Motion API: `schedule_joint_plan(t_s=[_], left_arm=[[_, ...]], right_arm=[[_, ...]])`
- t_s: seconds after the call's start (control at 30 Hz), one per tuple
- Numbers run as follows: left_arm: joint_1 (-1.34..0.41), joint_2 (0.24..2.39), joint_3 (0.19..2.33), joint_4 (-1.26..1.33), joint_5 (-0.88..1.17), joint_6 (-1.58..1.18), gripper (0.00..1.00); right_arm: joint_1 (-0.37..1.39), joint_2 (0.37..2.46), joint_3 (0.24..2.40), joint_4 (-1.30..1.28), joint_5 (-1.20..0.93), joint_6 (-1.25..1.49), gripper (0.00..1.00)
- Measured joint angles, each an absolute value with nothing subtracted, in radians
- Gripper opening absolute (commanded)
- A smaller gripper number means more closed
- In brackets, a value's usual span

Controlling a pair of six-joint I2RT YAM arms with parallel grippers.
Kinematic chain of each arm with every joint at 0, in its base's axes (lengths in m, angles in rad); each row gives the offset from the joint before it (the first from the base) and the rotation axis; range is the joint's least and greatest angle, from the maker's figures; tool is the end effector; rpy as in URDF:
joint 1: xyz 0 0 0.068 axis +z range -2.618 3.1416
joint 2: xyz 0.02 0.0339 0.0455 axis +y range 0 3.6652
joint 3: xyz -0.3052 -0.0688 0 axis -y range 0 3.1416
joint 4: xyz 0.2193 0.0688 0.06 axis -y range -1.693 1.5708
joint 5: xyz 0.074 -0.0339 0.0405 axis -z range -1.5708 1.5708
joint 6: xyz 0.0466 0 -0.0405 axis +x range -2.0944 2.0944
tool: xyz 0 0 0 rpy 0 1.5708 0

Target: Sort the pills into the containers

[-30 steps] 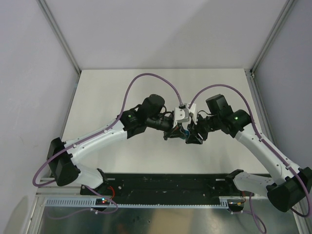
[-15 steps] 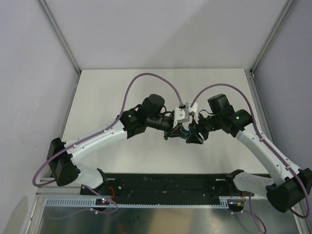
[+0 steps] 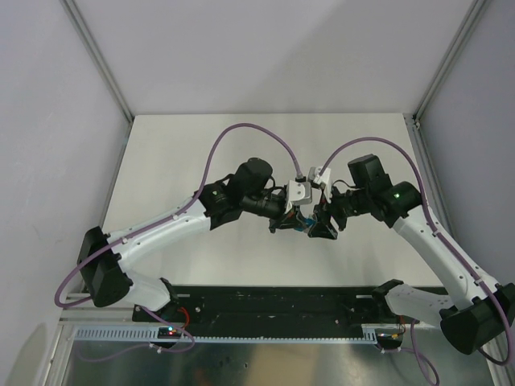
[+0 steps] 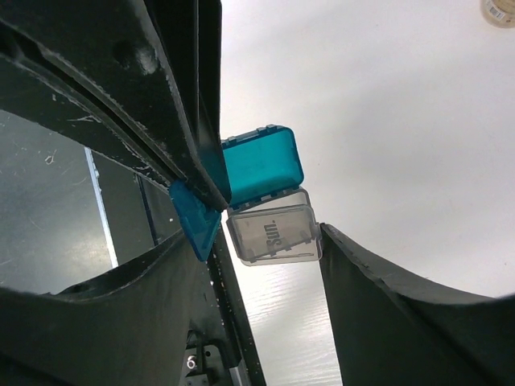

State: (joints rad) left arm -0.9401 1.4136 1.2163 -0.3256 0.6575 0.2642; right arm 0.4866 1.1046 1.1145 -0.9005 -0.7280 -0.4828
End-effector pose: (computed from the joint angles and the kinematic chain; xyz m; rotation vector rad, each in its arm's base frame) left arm 0.1510 -0.2551 0.3754 1.5441 1.5094 -1.0877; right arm 0.1357 0.1069 0.3637 -1.3610 1.9117 0.8876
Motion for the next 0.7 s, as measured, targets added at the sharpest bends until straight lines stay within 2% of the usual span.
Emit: schedule_joint_plan(t_s=[0.37, 0.7], left_arm=[[-0.939, 1.394, 1.209, -0.327, 0.671, 0.263, 0.00], [-0.939, 1.374, 1.206, -0.326, 0.715, 0.262, 0.00]], right_arm=[[0.479, 1.083, 1.069, -0.881, -0.746, -0.490, 0.67], [0.474, 1.083, 1.065, -0.855, -0.783, -0.498, 0.55]])
